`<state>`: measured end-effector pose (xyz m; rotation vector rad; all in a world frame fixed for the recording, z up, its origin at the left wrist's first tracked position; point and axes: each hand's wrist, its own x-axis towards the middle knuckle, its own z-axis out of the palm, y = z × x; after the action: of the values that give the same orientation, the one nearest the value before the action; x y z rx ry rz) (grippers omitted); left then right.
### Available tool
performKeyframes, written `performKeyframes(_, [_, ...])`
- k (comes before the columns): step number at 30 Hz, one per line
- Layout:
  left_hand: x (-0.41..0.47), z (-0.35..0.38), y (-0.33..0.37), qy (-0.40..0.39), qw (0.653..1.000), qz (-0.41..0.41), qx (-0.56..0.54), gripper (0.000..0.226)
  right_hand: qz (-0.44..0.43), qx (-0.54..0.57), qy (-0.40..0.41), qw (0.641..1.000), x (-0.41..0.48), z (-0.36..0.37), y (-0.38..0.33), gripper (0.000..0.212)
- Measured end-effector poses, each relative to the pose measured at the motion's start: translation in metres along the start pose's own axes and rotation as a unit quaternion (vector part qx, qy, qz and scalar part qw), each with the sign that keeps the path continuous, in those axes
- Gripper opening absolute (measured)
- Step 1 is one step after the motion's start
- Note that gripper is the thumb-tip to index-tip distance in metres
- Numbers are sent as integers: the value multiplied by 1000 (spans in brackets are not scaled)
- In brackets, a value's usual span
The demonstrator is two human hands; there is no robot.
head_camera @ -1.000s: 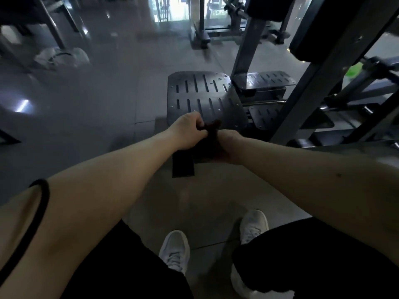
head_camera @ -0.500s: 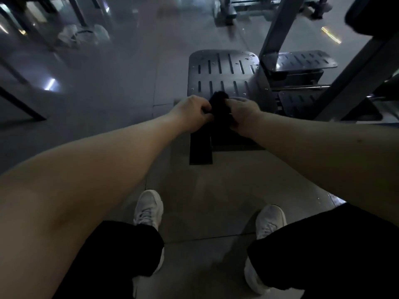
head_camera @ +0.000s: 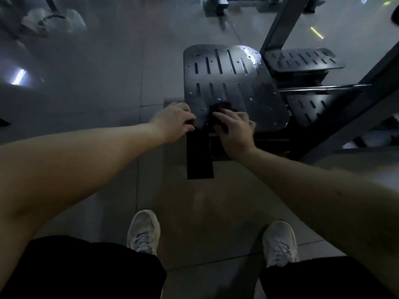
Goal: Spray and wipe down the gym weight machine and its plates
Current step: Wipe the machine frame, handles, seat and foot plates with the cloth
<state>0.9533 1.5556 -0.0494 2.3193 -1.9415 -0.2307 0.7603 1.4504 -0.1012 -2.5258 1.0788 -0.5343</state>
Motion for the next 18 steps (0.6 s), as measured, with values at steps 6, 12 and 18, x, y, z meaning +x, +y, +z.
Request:
performKeyframes(6, [-1,23,-17,95,990,35,-96,31,-36,6,66,997,4,0,35,40])
performKeyframes(12, [2,42,-27,148,974,39,-168,29,140,19,138,980,10,-1,33,42])
performKeyframes(18, [1,46,-33,164,965,42,-202,29,-55,-6,39,998,5,22,-16,43])
